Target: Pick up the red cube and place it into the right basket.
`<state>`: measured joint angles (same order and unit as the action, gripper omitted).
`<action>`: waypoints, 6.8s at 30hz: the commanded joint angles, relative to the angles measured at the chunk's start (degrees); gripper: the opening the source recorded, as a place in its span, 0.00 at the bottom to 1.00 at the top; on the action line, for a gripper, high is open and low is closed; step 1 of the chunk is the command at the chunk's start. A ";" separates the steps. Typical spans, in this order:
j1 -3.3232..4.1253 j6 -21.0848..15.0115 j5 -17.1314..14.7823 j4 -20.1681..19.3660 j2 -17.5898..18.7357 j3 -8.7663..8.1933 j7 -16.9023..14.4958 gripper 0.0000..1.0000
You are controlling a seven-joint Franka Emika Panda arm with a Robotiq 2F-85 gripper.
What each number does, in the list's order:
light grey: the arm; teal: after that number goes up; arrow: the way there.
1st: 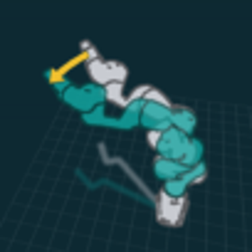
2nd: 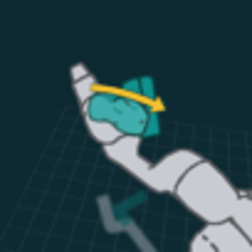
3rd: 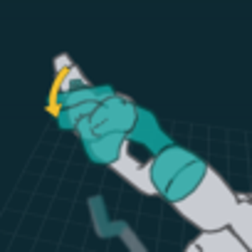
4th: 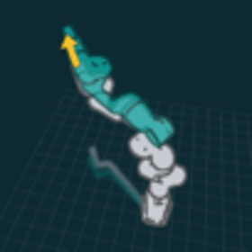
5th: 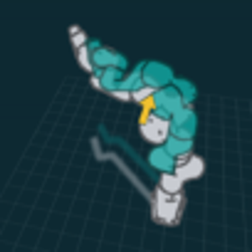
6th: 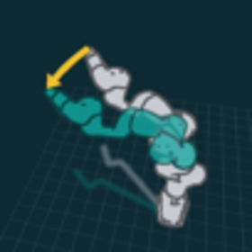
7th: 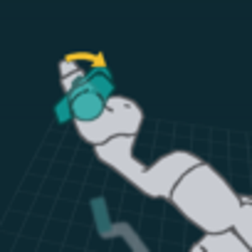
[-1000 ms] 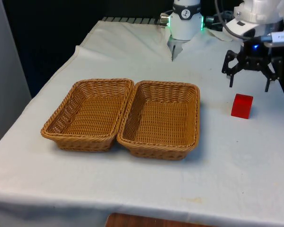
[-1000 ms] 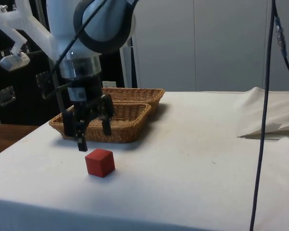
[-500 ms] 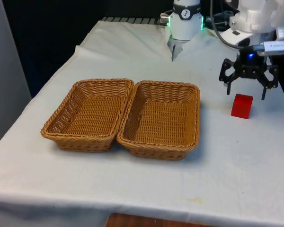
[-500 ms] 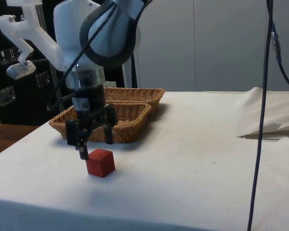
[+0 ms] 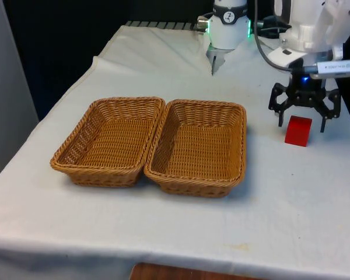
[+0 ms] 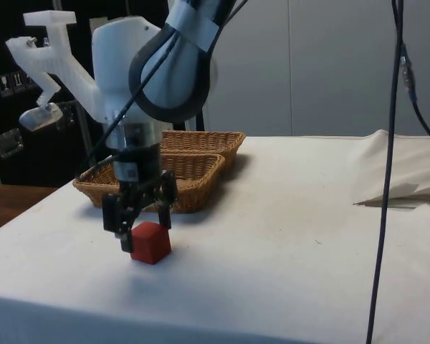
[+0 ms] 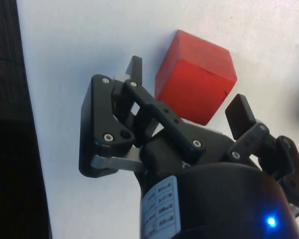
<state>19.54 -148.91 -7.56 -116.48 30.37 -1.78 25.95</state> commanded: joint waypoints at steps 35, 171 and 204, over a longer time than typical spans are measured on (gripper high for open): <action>0.63 3.27 1.55 -0.34 -4.07 -0.06 -0.63 0.02; -5.33 15.30 -9.45 12.83 1.20 -28.30 -52.65 0.02; -8.25 16.67 -21.83 22.52 14.04 -33.80 -64.69 0.02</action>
<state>11.80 -132.58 -29.45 -94.42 44.35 -36.04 -38.62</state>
